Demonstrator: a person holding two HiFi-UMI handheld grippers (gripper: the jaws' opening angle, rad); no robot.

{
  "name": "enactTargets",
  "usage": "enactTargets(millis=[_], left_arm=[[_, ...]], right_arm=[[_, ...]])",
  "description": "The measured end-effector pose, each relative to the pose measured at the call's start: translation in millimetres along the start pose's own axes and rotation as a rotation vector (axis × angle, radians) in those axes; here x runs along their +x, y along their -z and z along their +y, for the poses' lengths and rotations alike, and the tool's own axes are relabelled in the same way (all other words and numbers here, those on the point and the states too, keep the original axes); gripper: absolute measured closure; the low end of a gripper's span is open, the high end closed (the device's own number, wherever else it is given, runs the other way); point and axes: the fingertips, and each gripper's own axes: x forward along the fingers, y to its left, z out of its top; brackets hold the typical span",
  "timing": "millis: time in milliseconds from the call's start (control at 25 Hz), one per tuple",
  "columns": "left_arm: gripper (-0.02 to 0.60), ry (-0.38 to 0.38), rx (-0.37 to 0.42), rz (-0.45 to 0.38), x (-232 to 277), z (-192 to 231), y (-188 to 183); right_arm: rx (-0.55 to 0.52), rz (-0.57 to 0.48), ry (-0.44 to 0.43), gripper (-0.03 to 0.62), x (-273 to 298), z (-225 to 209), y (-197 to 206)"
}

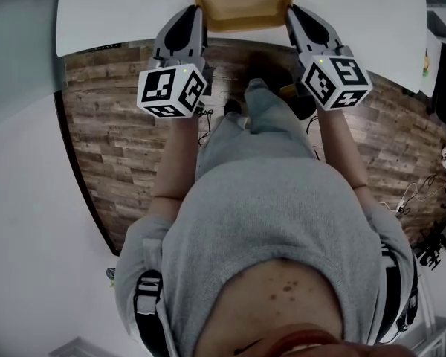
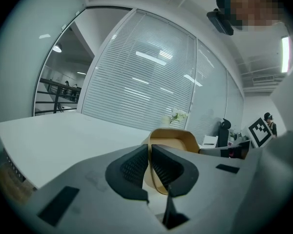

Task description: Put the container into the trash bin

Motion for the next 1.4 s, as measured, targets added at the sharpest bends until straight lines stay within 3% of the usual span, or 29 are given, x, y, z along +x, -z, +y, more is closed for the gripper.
enactTargets(millis=[920,1400], left_arm=[[0.554,0.118,0.034,-0.034,-144,-1,7],[0.555,0.154,0.022,-0.035,-166,-26,10]], right_arm=[[-0.006,-0.075,0.091,0.519,-87,123,51],[0.017,-0.080,0.125,0.519,-125,131,60]])
